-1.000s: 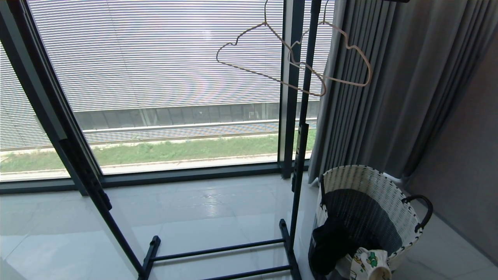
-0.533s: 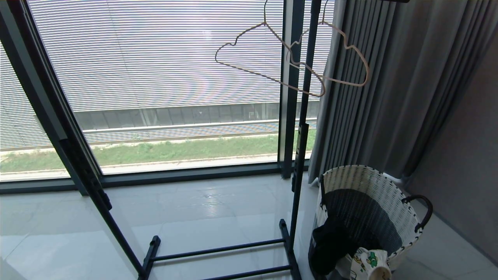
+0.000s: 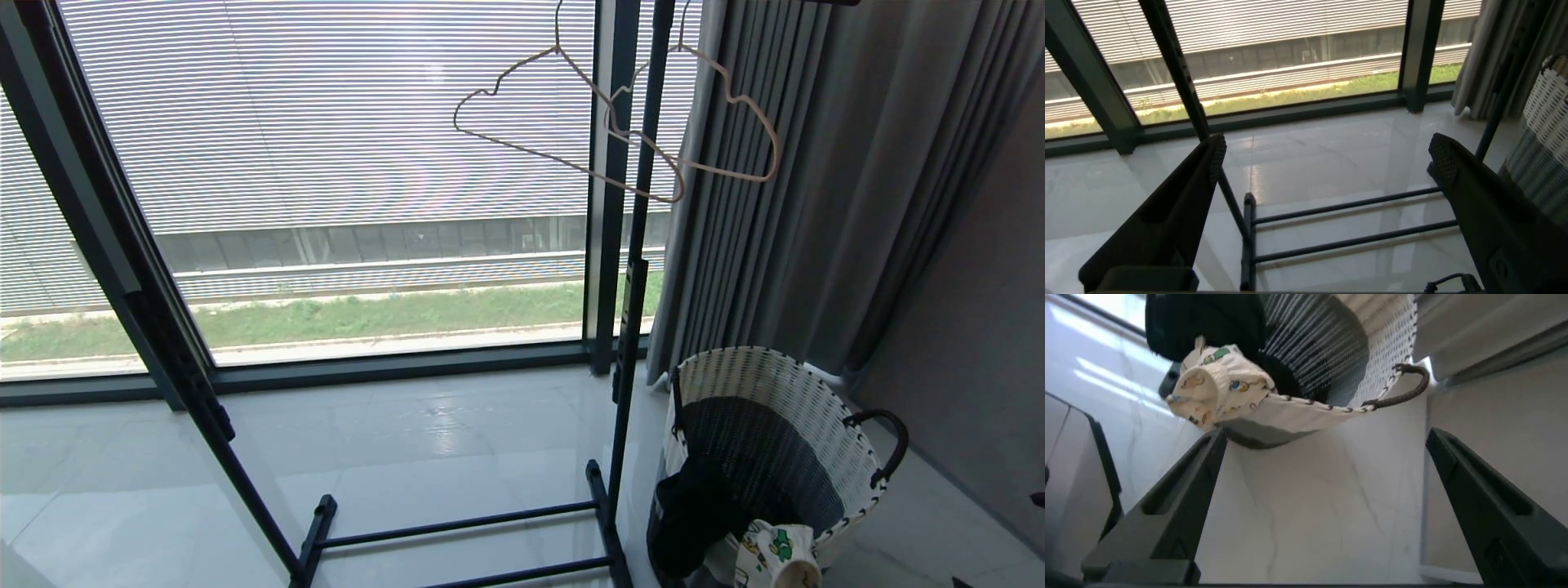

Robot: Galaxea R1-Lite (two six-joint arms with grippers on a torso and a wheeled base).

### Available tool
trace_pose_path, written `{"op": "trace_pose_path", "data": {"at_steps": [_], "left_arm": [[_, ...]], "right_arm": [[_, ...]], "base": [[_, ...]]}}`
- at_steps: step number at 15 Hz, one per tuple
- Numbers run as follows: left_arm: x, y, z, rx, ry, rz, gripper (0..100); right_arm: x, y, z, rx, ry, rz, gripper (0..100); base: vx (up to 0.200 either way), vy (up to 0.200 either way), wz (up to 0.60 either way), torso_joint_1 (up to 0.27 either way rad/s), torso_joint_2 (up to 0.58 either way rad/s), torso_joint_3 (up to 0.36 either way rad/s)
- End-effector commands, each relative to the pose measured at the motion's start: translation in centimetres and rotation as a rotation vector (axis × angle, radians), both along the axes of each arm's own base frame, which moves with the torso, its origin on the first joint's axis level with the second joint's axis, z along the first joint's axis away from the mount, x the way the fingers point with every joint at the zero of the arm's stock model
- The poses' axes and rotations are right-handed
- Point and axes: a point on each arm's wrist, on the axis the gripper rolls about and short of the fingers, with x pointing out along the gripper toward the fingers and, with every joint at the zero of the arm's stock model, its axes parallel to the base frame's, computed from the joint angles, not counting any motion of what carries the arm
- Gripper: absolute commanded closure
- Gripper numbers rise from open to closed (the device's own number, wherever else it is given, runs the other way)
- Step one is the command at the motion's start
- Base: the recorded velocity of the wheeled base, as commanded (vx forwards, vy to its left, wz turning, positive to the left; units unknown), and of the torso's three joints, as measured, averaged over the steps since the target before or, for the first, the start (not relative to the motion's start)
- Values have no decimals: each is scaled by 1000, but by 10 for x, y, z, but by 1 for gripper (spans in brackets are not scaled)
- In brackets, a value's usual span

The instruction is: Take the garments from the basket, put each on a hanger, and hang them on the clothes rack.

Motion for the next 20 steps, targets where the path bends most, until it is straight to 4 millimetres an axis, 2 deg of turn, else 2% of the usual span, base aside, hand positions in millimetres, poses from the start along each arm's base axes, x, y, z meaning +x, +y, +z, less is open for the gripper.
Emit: {"op": "trace_pose_path", "data": {"at_steps": [1,2,4,8,13,18,19,20], "left_arm": [[0,0,0,0,1,0,0],[0,0,0,0,1,0,0],[0,0,0,0,1,0,0],[0,0,0,-2,1,0,0],[0,0,0,-6,1,0,0],[0,0,0,-6,1,0,0],[0,0,0,-6,1,0,0],[0,0,0,-6,1,0,0]], "right_arm": [[61,9,-43,-150,325,151,0],[85,19,-62,-161,356,202,0],[106,33,-82,-173,379,261,0],[124,43,-108,-181,417,291,0],[142,46,-116,-188,408,277,0],[166,42,-129,-225,298,183,0],[168,42,-130,-224,282,181,100],[169,42,-130,-223,277,181,100]], "base": [[0,0,0,0,0,0],[0,0,0,0,0,0],[0,0,0,0,0,0],[0,0,0,0,0,0],[0,0,0,0,0,0],[0,0,0,0,0,0],[0,0,0,0,0,0],[0,0,0,0,0,0]]}}
